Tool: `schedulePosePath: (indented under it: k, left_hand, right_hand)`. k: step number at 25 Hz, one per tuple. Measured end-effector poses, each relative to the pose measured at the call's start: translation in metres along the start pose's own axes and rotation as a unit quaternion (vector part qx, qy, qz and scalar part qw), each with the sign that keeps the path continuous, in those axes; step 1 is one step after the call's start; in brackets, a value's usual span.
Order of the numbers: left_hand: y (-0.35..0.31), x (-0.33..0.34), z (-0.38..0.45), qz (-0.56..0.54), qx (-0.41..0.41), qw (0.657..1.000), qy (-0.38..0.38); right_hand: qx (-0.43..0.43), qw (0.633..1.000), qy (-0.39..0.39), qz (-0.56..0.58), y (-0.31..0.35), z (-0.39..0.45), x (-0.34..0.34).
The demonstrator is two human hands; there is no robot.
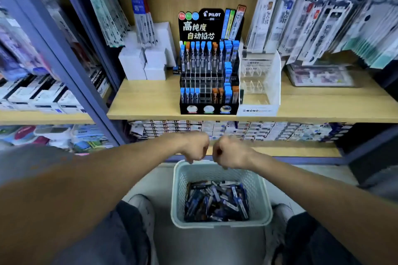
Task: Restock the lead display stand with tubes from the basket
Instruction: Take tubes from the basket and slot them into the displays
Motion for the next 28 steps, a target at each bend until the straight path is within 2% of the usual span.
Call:
schedulePosePath:
  k: [1, 3, 5, 8, 10, 14, 19, 23, 28]
  left_hand:
    - [-0.003, 0.027, 0.008, 0.002, -0.012, 1.0, 0.028]
    - [-0.007, 0.072, 0.024, -0.018, -0.045, 0.998, 0.042]
    - [-0.01, 0.113, 0.041, -0.051, -0.087, 0.994, 0.03]
    - [-0.009, 0.171, 0.059, -0.095, -0.131, 0.985, 0.064]
    - [-0.003, 0.207, 0.073, -0.12, -0.142, 0.979, 0.089]
    - [0.006, 0.271, 0.106, -0.193, -0.205, 0.955, 0.089]
    - [0.0, 0.28, 0.109, -0.189, -0.283, 0.937, 0.074]
    - [-0.004, 0.284, 0.111, -0.247, -0.302, 0.917, 0.079]
    - [0.006, 0.287, 0.122, -0.343, -0.304, 0.888, 0.022]
  right_hand:
    - [0.03, 0.998, 0.053, -0.021, -0.016, -0.004, 0.031]
    - [0.088, 0.991, 0.096, -0.04, -0.053, -0.006, 0.08]
    - [0.139, 0.985, 0.096, -0.03, -0.084, -0.006, 0.111]
    - [0.19, 0.976, 0.108, 0.017, -0.113, -0.001, 0.142]
    - [0.22, 0.967, 0.108, 0.069, -0.121, 0.006, 0.16]
    - [0.261, 0.95, 0.122, 0.12, -0.128, 0.013, 0.199]
    - [0.301, 0.942, 0.113, 0.098, -0.125, 0.015, 0.225]
    - [0.326, 0.92, 0.107, 0.192, -0.125, 0.025, 0.234]
    - [0.339, 0.88, 0.079, 0.324, -0.132, 0.03, 0.226]
Point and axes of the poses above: each hand's wrist, its own z-axis towards the middle knuckle, its own x-axis out of the palm, y = z × x, the point moved 5 cm from there along z, towards the middle knuckle, and after that the axes turned 6 degrees about z, right-handed, at the moved point
